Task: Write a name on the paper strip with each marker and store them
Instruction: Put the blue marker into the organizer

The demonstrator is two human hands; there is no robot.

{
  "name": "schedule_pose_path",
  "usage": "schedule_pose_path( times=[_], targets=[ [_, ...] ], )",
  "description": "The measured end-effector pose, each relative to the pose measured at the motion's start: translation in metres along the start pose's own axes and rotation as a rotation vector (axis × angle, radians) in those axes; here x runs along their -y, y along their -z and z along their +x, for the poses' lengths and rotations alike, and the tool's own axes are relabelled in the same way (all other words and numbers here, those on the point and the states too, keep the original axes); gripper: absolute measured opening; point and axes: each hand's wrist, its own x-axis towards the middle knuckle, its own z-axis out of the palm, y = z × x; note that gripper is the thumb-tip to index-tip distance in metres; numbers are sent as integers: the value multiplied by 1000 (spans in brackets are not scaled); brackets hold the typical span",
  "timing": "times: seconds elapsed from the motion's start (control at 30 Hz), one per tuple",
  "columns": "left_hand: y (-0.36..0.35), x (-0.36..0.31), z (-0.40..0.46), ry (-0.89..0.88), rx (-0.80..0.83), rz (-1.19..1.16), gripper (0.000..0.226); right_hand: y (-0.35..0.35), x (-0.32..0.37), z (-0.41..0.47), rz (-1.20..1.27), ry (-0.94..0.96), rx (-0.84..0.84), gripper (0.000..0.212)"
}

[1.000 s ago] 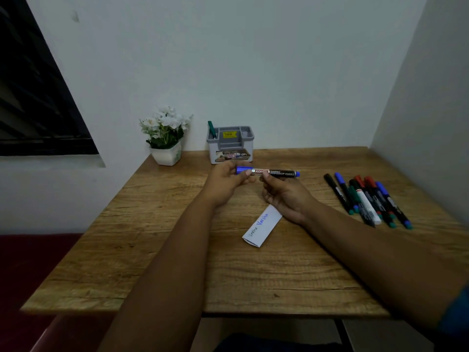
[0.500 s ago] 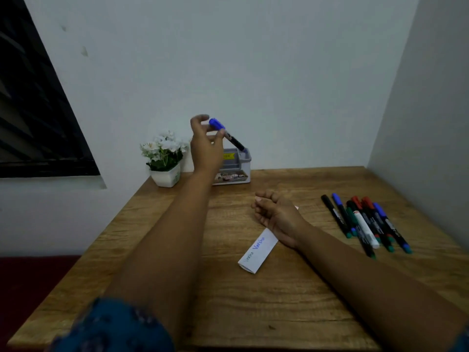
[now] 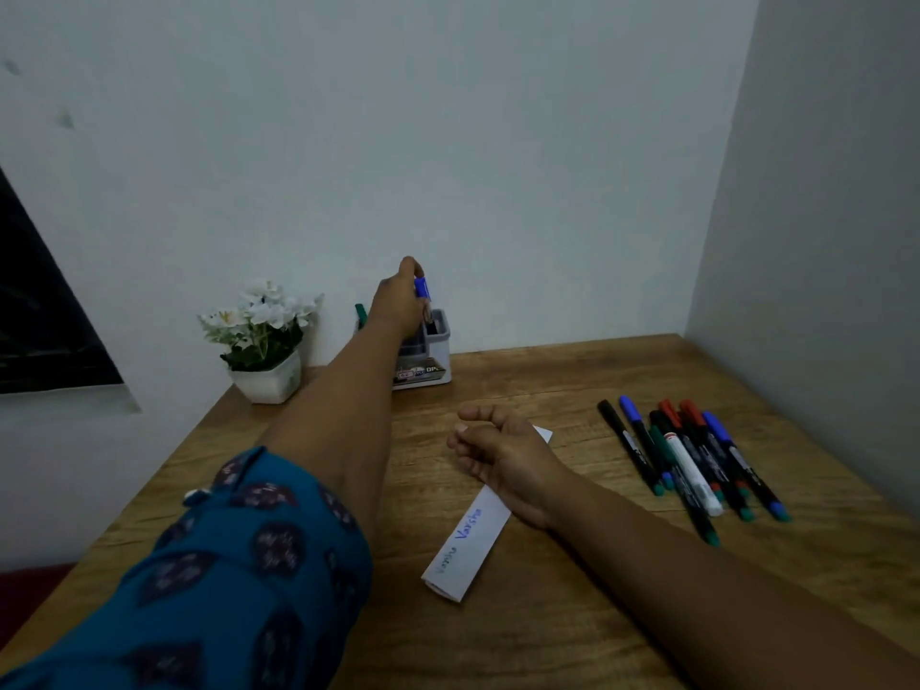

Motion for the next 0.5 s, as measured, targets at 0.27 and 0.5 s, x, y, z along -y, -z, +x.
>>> schedule_pose_path(
  times=[0.27, 0.5],
  targets=[
    [-5, -22, -33, -106, -22, 218, 51, -1, 4, -4, 44, 20, 47, 19],
    [3, -45, -151, -38, 207, -17, 5, 41, 43, -8, -1198, 567, -328, 8]
  ],
)
